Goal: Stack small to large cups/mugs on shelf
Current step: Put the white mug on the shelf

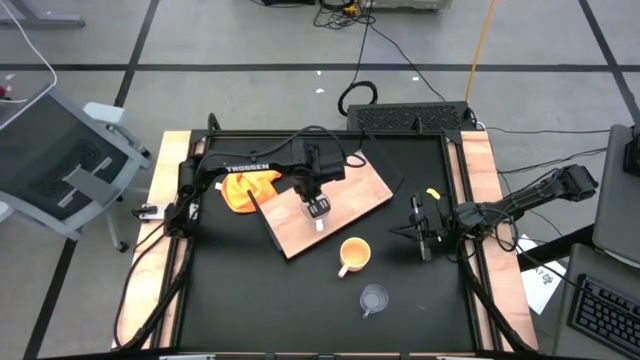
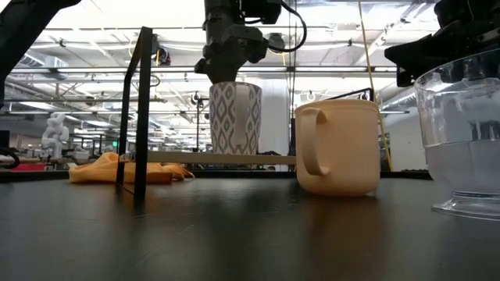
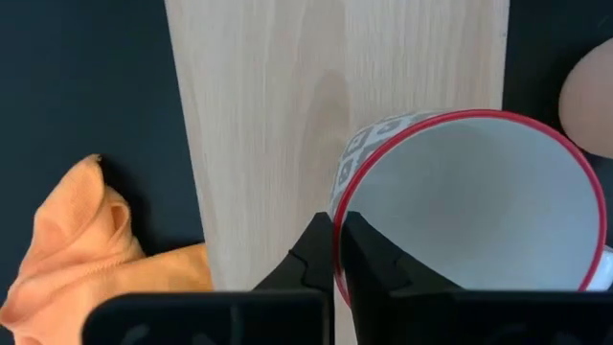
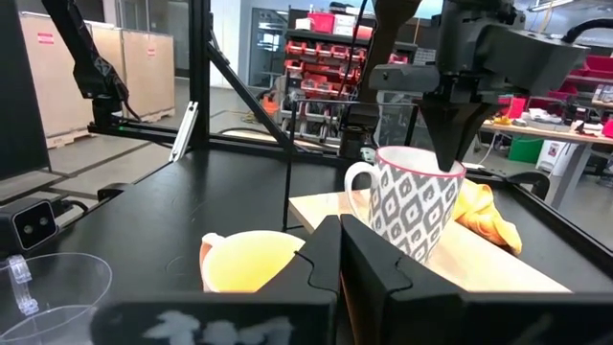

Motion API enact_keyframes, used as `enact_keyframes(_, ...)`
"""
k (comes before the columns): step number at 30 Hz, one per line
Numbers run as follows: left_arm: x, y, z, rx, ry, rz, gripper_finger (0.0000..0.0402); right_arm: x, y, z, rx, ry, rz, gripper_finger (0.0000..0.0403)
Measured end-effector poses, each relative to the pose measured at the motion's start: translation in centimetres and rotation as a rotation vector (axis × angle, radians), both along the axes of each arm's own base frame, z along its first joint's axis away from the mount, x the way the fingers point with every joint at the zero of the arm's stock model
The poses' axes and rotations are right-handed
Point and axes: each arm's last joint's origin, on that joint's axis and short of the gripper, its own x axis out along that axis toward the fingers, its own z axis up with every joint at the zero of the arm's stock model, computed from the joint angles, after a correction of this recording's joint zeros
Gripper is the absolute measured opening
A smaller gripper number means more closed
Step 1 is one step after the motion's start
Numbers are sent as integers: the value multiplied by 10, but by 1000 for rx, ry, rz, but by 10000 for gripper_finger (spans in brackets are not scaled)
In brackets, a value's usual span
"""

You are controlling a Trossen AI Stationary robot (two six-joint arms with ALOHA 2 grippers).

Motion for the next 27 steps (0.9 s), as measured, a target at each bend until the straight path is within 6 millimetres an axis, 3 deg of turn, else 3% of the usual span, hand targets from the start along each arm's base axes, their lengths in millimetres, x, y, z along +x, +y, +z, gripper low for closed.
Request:
enact_keyframes(16, -7, -22, 11, 67, 18, 11, 6, 0, 0, -1, -1, 6, 0, 0)
enact_keyframes(27, -11, -22, 18, 74, -4, 21, 6, 0, 0, -1, 7, 7, 1, 0)
